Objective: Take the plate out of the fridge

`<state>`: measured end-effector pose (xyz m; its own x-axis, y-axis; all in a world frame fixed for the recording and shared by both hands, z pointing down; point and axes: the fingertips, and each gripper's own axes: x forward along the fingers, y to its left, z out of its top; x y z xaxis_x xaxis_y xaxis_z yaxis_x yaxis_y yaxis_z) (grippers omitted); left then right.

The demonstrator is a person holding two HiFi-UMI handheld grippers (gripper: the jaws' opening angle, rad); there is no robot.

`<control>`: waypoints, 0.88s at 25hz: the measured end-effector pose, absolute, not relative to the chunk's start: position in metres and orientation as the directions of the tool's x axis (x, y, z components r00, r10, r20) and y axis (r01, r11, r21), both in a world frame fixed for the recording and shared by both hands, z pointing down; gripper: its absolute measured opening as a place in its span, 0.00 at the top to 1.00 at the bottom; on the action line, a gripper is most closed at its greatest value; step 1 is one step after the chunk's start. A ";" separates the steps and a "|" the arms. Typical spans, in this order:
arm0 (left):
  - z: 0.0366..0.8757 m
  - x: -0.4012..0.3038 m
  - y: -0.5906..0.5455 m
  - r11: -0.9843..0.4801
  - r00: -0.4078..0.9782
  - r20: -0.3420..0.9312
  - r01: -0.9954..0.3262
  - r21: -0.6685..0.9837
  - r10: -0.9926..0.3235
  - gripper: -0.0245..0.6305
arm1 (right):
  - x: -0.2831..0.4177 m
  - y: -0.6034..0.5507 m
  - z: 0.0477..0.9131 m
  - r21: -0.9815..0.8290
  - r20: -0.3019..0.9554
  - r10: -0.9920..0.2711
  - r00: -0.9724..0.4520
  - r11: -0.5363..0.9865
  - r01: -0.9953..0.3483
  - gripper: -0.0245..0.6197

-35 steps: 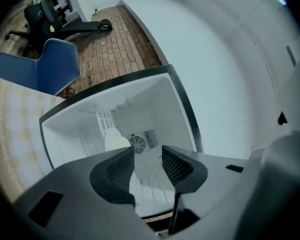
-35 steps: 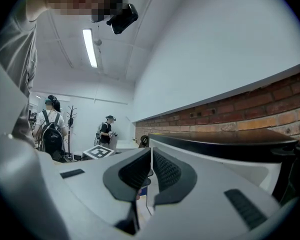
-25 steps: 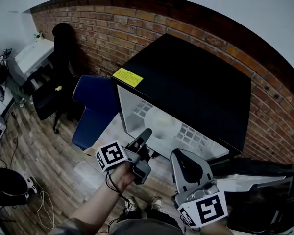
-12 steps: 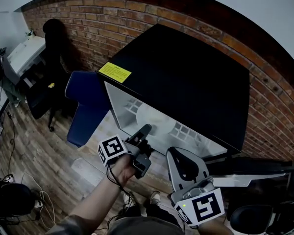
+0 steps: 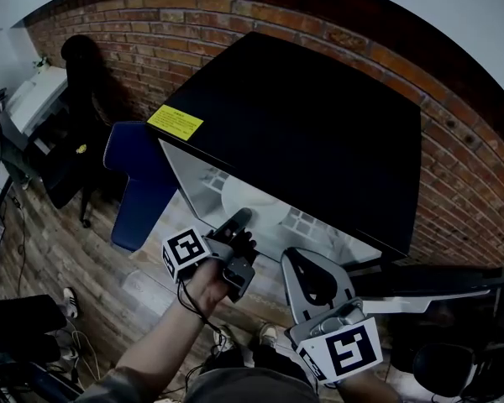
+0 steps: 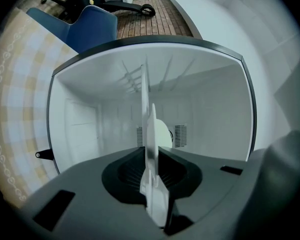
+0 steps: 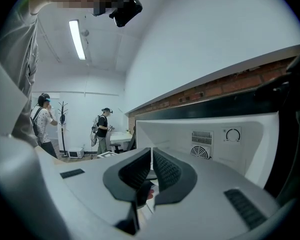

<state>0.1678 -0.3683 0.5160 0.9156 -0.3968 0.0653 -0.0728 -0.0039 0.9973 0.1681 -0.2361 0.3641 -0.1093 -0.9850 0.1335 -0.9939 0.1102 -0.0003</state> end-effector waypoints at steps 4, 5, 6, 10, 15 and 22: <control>0.514 0.167 -0.368 0.030 0.908 0.098 -0.094 0.995 -0.408 0.89 | 0.166 -0.236 0.362 -0.006 0.130 -0.985 -0.116 0.116 -0.993 0.91; 0.514 0.167 -0.367 0.036 0.907 0.102 -0.096 0.995 -0.409 0.89 | 0.166 -0.235 0.362 -0.006 0.128 -0.985 -0.118 0.118 -0.993 0.91; 0.515 0.166 -0.367 0.042 0.906 0.108 -0.099 0.994 -0.410 0.89 | 0.165 -0.235 0.362 -0.006 0.127 -0.985 -0.121 0.121 -0.993 0.91; 0.517 0.165 -0.366 0.062 0.904 0.133 -0.118 0.991 -0.406 0.90 | 0.165 -0.235 0.360 -0.002 0.121 -0.984 -0.128 0.128 -0.992 0.91; 0.517 0.162 -0.365 0.070 0.901 0.138 -0.120 0.990 -0.410 0.90 | 0.168 -0.235 0.358 0.002 0.113 -0.985 -0.129 0.130 -0.992 0.91; 0.506 0.151 -0.358 0.055 0.904 0.120 -0.107 0.993 -0.411 0.90 | 0.164 -0.230 0.347 0.014 0.091 -0.987 -0.131 0.133 -0.991 0.91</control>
